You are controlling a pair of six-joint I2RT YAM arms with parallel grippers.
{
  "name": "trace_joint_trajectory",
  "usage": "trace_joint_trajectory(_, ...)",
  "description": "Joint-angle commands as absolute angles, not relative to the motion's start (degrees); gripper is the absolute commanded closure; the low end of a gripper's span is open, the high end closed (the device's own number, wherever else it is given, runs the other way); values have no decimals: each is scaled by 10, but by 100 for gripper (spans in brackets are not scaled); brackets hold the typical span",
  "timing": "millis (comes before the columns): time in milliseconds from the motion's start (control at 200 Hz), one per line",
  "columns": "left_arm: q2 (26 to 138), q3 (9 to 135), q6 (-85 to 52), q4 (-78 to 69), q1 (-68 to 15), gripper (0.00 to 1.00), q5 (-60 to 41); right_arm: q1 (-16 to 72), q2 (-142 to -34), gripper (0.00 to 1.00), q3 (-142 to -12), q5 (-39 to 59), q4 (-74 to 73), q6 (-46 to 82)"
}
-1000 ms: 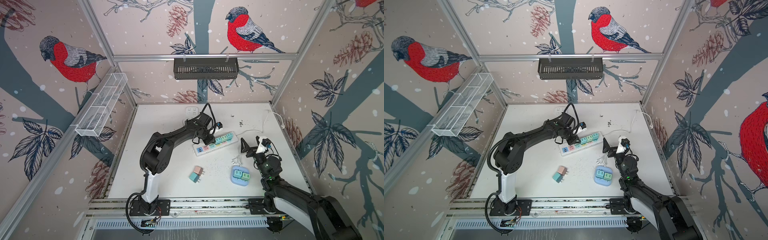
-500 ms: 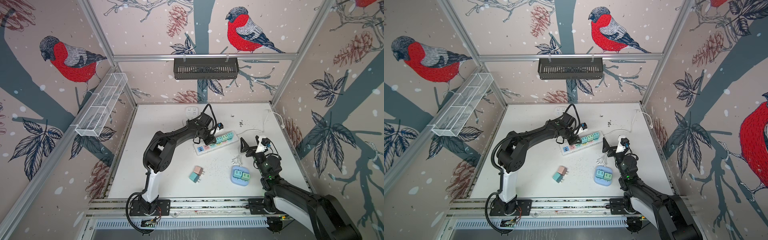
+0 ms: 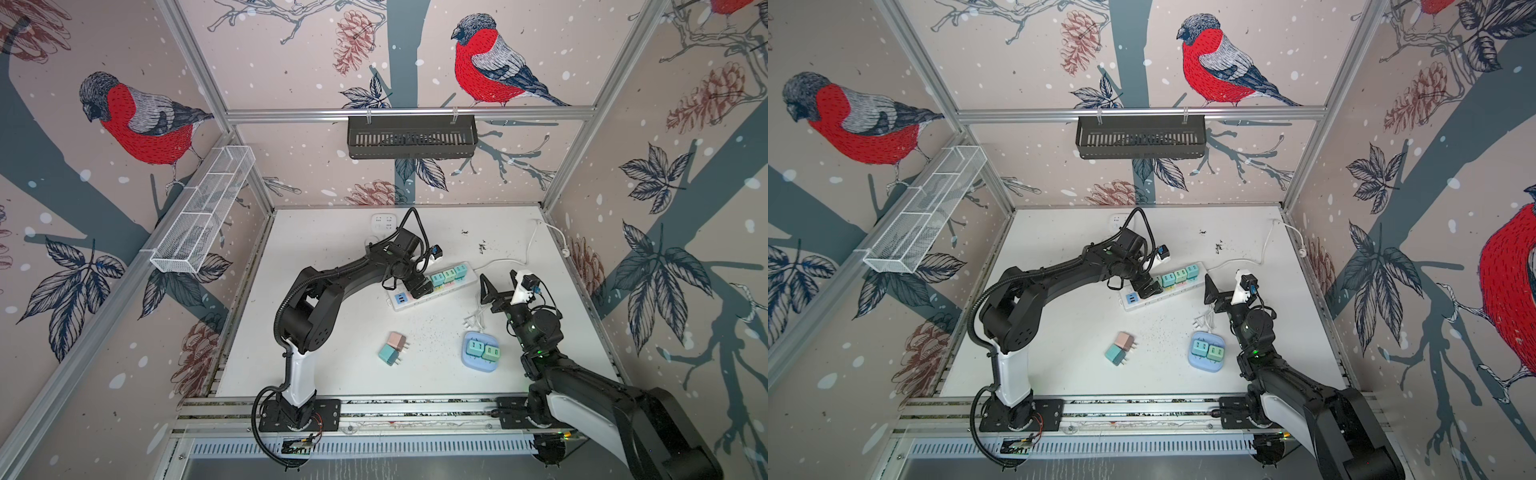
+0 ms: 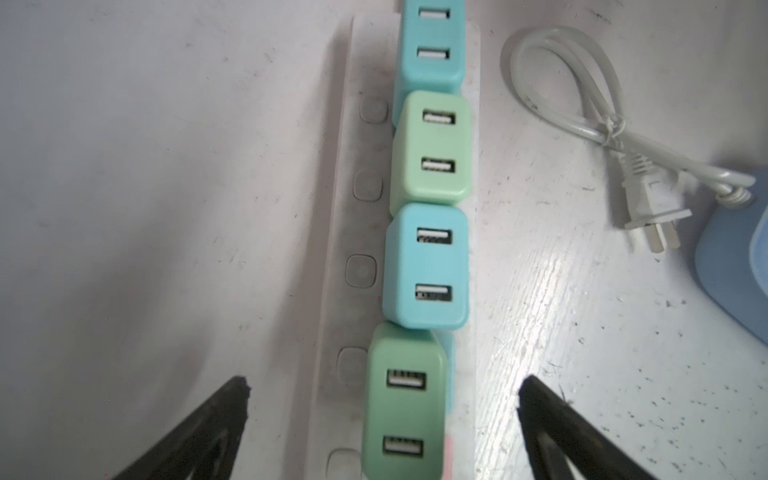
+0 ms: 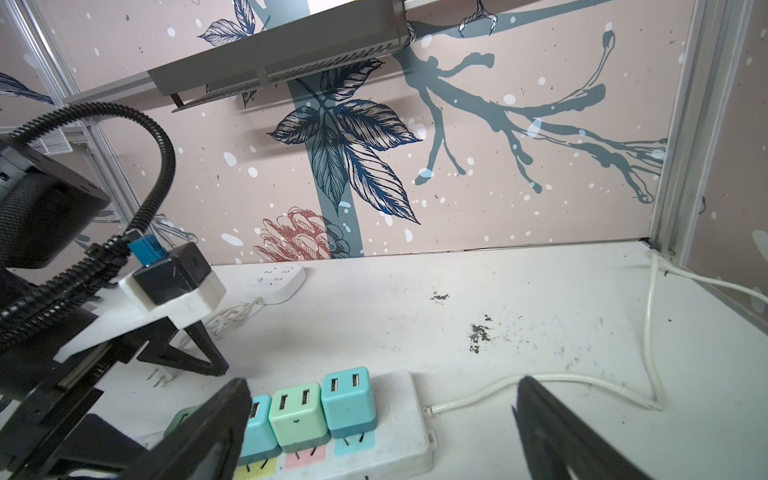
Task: Insert the plug
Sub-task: 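Press the light green adapter down into the socket with the left gripper, then open and raise the left gripper away from the power strip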
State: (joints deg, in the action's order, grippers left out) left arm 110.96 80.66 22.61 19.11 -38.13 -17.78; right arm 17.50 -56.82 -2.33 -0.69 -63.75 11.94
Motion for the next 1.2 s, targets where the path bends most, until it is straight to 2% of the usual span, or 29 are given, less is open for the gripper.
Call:
trace_joint_trajectory(0, 1078, 787, 222, 143, -382, 1, -183, 176, -569, 0, -28, -5, -644, 115)
trace_joint_trajectory(170, 999, 724, 203, 78, -382, 1, -181, 176, -566, 0, -24, -6, -647, 116)
trace_joint_trajectory(320, 880, 620, 177, -36, -381, 1, -146, 177, -561, 0, -19, -8, -653, 115)
trace_joint_trajectory(520, 695, 427, 83, -268, -369, 1, 26, 190, -559, 0, -23, -1, -644, 97)
trace_joint_trajectory(610, 640, 377, 52, -329, -366, 1, 93, 194, -553, 0, -67, -1, -549, 110)
trace_joint_trajectory(735, 599, 374, 13, -330, -366, 1, 126, 242, -525, 0, -110, -41, -444, 146)
trace_joint_trajectory(826, 590, 393, -17, -310, -366, 1, 130, 291, -486, 0, -107, -63, -427, 169)
trace_joint_trajectory(971, 581, 415, -98, -298, -366, 1, 183, 334, -425, 0, -75, -26, -454, 193)
trace_joint_trajectory(1066, 561, 426, -131, -282, -366, 1, 195, 325, -384, 0, -91, -19, -373, 275)
trace_joint_trajectory(1196, 524, 420, -162, -281, -366, 1, 185, 345, -318, 0, -82, 31, -325, 297)
